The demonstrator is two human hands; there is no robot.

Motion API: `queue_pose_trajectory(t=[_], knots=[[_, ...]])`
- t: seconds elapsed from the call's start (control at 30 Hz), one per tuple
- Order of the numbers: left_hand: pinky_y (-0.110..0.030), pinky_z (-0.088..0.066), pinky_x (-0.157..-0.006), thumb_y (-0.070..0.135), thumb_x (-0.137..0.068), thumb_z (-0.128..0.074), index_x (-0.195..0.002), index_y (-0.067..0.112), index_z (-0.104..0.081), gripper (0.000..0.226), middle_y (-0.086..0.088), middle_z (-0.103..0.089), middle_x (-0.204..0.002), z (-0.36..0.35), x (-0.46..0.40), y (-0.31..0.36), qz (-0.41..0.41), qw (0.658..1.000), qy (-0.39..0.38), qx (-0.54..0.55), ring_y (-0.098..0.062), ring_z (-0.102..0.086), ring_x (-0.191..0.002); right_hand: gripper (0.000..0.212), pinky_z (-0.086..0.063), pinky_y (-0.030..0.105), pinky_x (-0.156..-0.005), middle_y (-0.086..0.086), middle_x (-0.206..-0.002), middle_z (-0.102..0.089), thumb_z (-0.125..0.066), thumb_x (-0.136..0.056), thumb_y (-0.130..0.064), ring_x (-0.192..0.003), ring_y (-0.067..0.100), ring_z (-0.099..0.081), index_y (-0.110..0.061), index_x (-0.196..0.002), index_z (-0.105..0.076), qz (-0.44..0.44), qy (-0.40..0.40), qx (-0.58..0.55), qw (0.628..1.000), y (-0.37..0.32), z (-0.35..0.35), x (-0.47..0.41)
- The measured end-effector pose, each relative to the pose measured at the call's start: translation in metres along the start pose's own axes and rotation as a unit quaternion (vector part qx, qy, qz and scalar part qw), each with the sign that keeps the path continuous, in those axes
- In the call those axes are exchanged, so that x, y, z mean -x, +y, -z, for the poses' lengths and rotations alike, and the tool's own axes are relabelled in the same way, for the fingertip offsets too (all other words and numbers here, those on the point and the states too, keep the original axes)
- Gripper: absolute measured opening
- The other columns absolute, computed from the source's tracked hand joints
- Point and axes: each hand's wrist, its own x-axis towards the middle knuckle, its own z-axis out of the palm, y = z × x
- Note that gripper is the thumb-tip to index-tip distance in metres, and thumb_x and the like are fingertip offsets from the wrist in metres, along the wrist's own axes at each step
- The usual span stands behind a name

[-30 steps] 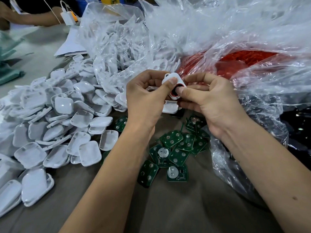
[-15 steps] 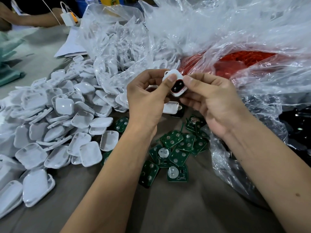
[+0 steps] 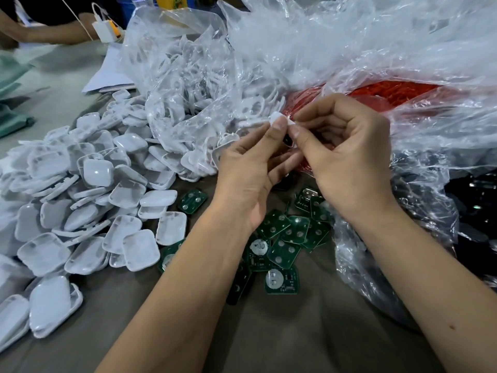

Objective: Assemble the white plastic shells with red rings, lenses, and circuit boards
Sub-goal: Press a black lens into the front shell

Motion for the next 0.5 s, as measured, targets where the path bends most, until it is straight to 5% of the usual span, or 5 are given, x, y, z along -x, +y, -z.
queue_pose_trajectory(t=[0.1, 0.27, 0.5], knots=[[-0.029, -0.062, -0.082, 0.015, -0.094, -0.072, -0.114, -0.004, -0.071, 0.027, -0.023, -0.073, -0.119, 0.0, 0.0, 0.005, 0.033, 0.999, -0.008, 0.034, -0.025, -0.072, -0.095, 0.012, -0.058, 0.02, -0.07, -0.007, -0.087, -0.075, -0.081, -0.088, -0.008, -0.079, 0.008, -0.074, -0.007, -0.096, -0.073, 0.024, -0.013, 0.022, 0.999, -0.002, -0.001, 0.0], [-0.026, -0.062, -0.07, 0.011, -0.082, -0.074, -0.089, 0.004, -0.076, 0.01, -0.012, -0.077, -0.093, 0.007, -0.004, 0.012, 0.027, 0.996, -0.022, 0.085, -0.018, -0.075, -0.084, 0.016, -0.061, 0.036, -0.088, -0.006, -0.097, -0.076, -0.076, -0.093, -0.012, -0.094, 0.008, -0.075, -0.005, -0.107, -0.071, 0.045, -0.063, 0.052, 0.996, -0.003, 0.002, -0.003], [-0.026, -0.062, -0.068, 0.01, -0.081, -0.073, -0.092, 0.005, -0.074, 0.013, -0.013, -0.078, -0.092, 0.009, -0.006, 0.008, 0.031, 0.992, -0.064, 0.108, -0.019, -0.077, -0.083, 0.008, -0.062, 0.029, -0.077, -0.005, -0.091, -0.077, -0.07, -0.097, -0.009, -0.086, 0.005, -0.075, -0.004, -0.102, -0.073, 0.077, -0.073, 0.082, 0.991, -0.009, 0.006, -0.008]])
